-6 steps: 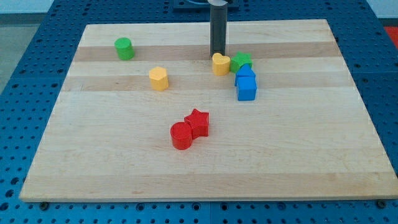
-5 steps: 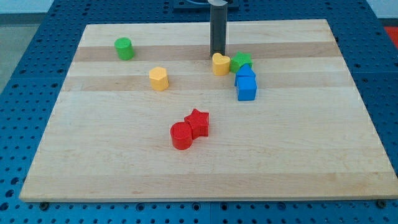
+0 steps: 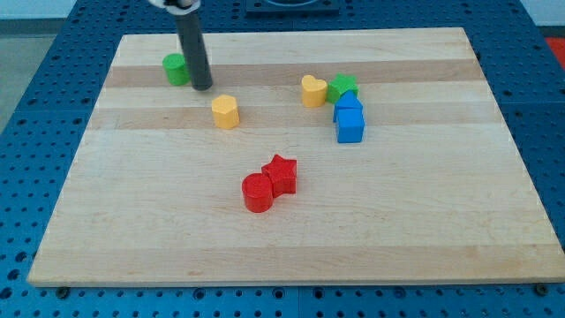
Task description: Push yellow hexagon to the left of yellow heart
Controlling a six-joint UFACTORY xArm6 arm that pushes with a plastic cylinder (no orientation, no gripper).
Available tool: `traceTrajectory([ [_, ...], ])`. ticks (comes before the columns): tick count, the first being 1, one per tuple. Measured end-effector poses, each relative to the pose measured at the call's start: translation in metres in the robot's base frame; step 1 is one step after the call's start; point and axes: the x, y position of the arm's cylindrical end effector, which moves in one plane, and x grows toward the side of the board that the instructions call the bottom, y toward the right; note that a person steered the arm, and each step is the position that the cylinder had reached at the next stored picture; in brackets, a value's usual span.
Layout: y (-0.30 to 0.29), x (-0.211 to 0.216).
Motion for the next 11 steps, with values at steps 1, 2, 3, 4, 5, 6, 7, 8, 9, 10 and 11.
traceTrajectory([
  [1,-0.019,0.038],
  [2,-0.027,0.070],
  [3,-0.006,0.086],
  [4,0.034,0.073],
  [5,0.070,0.046],
  [6,0.082,0.037],
  [7,0.070,0.039],
  [8,0.032,0.032],
  [9,0.025,0.002],
  [10,0.033,-0.006],
  [11,0.046,0.000],
])
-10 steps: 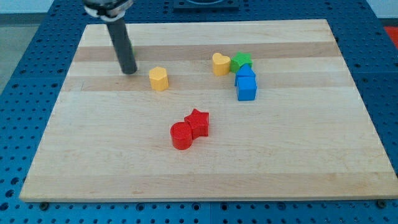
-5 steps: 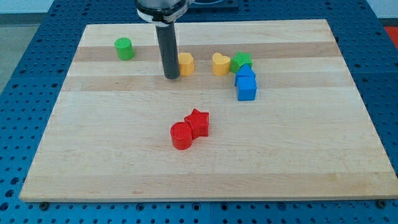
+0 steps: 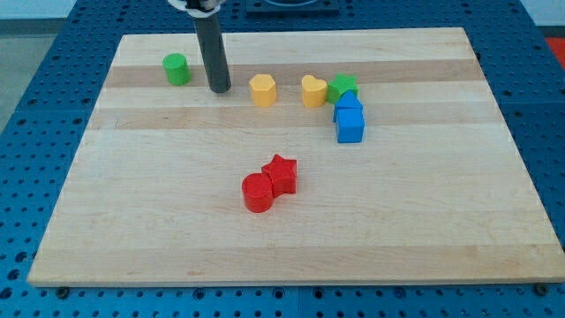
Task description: Push yellow hexagon to the left of yellow heart
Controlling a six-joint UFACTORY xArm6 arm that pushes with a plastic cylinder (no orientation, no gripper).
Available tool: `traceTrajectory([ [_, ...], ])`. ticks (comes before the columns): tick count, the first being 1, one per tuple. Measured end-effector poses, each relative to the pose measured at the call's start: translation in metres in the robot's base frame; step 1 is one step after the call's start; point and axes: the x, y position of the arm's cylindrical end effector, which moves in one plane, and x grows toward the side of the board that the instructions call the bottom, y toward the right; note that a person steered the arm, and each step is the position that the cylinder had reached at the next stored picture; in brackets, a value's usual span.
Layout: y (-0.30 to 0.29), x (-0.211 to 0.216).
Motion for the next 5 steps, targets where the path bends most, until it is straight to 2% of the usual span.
traceTrajectory([
  [5,0.041,0.009],
])
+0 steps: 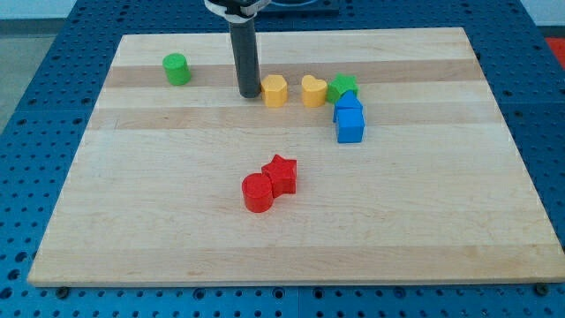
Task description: Push yellow hexagon to the left of yellow heart
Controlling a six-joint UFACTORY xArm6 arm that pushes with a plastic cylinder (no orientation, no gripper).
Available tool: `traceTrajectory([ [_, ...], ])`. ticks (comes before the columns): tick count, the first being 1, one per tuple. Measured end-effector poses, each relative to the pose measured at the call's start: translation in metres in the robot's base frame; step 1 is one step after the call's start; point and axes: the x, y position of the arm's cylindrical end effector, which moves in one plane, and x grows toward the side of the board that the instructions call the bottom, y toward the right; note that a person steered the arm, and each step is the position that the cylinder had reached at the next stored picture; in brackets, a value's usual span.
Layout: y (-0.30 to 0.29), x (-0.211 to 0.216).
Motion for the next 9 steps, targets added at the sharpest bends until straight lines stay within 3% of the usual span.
traceTrajectory([
  [9,0.023,0.000],
])
